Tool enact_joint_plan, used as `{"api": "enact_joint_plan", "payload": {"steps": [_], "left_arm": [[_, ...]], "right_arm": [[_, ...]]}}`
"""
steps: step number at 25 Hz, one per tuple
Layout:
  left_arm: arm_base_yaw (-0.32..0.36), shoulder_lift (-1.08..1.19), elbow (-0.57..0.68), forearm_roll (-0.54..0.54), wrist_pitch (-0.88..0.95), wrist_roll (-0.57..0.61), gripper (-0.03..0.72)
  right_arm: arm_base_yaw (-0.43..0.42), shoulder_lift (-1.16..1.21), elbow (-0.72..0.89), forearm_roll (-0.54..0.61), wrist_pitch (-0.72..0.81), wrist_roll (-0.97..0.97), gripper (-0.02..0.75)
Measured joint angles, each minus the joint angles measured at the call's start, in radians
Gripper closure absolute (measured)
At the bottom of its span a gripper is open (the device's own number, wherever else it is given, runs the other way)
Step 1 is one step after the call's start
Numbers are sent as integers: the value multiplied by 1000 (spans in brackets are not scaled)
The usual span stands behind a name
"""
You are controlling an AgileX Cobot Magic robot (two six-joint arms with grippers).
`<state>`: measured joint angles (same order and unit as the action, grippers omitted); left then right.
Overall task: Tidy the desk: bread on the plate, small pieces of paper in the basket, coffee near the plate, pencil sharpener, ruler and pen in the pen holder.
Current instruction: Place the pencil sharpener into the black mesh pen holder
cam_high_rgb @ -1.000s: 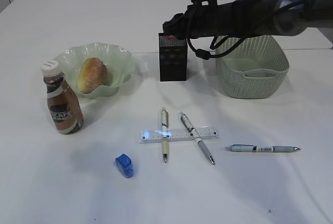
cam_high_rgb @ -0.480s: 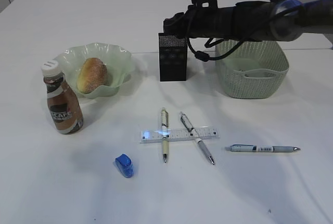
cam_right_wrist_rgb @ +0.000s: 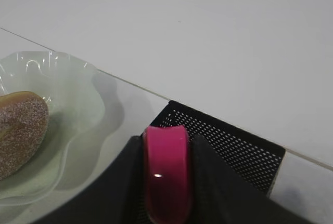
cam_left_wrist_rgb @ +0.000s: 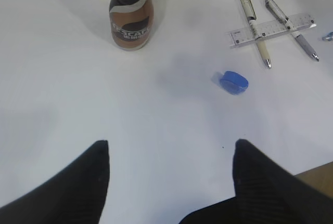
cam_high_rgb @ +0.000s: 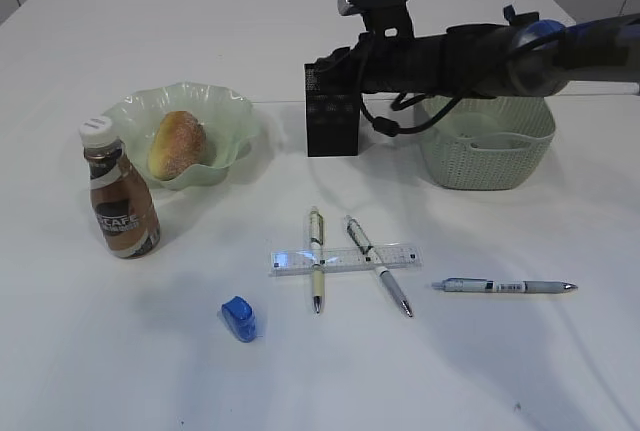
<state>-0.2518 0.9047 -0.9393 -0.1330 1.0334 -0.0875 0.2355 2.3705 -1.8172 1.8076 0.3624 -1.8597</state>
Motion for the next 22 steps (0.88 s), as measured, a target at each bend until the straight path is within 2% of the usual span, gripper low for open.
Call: {"api": "enact_joint_plan", "payload": {"steps": [1,3,5,7,15,16,17,18,19,22], "left_arm": [[0,0,0,0,0,0,169],[0,0,0,0,0,0,169],[0,0,0,0,0,0,169],[0,0,0,0,0,0,169],[0,0,0,0,0,2,169],[0,0,0,0,0,2,169],[0,0,0,0,0,2,169],[0,0,0,0,0,2,169],[0,0,0,0,0,2,169],[0,0,0,0,0,2,169]], "right_arm": [[0,2,0,0,0,0,489],[0,1,0,0,-1,-9,375],[0,1,0,0,-1,-10,310],[0,1,0,0,-1,-11,283],[0,-12,-17,1,83,-13,262],[0,-36,-19,1,202,-13,260],[0,-39,-19,1,213,-13,260],[0,-55,-21,-6,327,-10,260],[0,-55,-21,-6,327,-10,260],[0,-77,-23,-75,499,58,260]]}}
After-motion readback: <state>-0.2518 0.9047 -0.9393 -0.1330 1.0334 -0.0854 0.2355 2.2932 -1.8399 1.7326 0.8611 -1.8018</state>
